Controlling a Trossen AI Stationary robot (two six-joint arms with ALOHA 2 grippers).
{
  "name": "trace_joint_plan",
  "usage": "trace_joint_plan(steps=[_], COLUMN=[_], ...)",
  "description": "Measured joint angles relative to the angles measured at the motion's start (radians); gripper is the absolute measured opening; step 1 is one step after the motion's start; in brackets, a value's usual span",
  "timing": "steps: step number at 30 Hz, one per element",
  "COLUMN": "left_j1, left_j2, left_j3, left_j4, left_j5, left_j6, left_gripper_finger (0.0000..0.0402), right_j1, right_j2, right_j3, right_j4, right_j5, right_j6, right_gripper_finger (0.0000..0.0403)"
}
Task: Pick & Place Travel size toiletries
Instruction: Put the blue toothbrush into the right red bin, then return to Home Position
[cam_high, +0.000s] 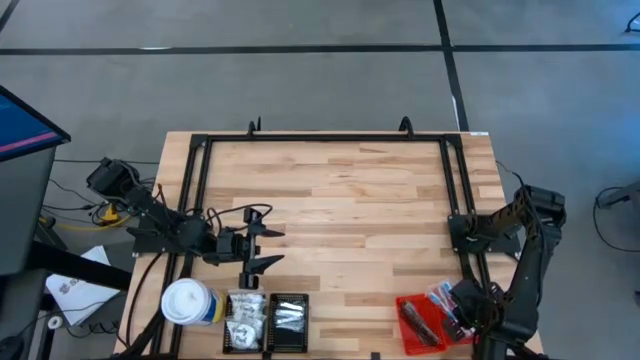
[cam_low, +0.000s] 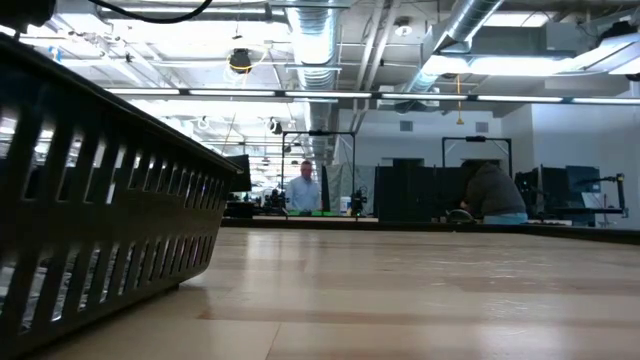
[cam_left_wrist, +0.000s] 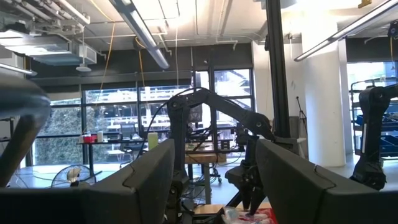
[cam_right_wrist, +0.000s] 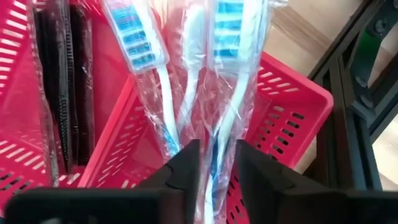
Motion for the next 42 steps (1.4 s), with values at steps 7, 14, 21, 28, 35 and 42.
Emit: trace_joint_plan(steps=[7,14,21,28,35,42], left_j1=[0.000,0.000,0.000,-0.003,-0.001,-0.030], left_j2=[0.000,0.000,0.000,-0.031,-0.202,-0.363], left_j3=[0.000,0.000,0.004,0.118,0.199,0.082], left_j4=[-0.001,-0.001,-0.050,-0.444,-1.022,-0.991], left_j5=[0.000,0.000,-0.001,-0.033,-0.088,-0.082], left_j6=[0.000,0.000,-0.037,-0.054,-0.190,-0.196], left_gripper_finger=[0.0218,0.0218,0.0218,0.0218,0.0218,0.0218], right_j1=[-0.008,-0.013,-0.084,-0.276,-0.424,-0.585], right_j2=[-0.003,-0.005,-0.006,0.001,-0.021,-0.192], right_j3=[0.010,0.149,0.273,0.284,0.224,-0.104], right_j4=[-0.028,-0.255,-0.360,-0.169,0.207,0.664], right_j5=[-0.072,0.025,0.479,0.706,0.884,0.755], right_j6=[-0.039,-0.072,-0.451,-0.799,-1.425,-1.726], right_gripper_finger=[0.0182,0.0233,0.0237,0.0228,0.0227,0.0226])
